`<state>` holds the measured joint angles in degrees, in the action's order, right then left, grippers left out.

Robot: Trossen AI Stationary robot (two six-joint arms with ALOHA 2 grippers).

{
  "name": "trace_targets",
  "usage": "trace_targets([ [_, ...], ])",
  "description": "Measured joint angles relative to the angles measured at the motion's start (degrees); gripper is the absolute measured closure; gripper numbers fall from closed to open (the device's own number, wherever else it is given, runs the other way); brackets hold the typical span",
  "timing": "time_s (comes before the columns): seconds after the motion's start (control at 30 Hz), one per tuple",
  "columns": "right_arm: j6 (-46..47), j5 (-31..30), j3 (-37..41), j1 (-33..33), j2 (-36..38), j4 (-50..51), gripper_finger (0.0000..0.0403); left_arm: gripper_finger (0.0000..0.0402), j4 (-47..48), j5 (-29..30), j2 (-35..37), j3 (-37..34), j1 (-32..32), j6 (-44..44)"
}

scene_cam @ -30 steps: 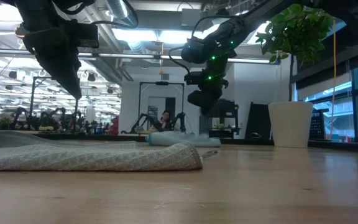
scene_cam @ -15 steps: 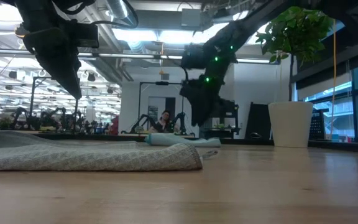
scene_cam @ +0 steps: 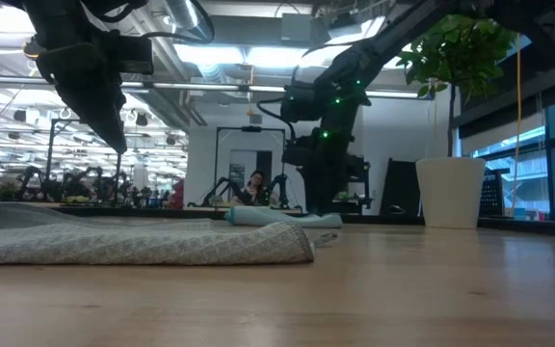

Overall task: Roll microfiber towels into tight, uniform cylinder then place into a basket
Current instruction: Roll blue towel

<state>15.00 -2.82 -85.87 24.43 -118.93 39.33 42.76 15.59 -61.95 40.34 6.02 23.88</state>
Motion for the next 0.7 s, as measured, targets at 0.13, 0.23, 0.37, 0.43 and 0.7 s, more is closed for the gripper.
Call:
trace_targets([
  [0.13,0.2,0.0,0.0,-0.8,-2.0,0.3,0.0241,0.0332,0.0,0.0,0.0,0.0,0.0,0.0],
  [0.23,0.4,0.1,-0.3,-1.4,-3.5,0.3,0.024,0.0332,0.0,0.0,0.0,0.0,0.0,0.0],
  [0.37,0.4,3.0,-0.3,-2.2,-4.0,1.4,0.024,0.0332,0.0,0.0,0.0,0.0,0.0,0.0],
  [0.43,0.4,4.0,-0.3,-3.2,-4.0,1.9,0.024,0.0332,0.0,0.0,0.0,0.0,0.0,0.0],
  [0.7,0.4,9.9,-0.2,-9.6,-4.1,1.7,0.024,0.0332,0.0,0.0,0.0,0.0,0.0,1.4],
])
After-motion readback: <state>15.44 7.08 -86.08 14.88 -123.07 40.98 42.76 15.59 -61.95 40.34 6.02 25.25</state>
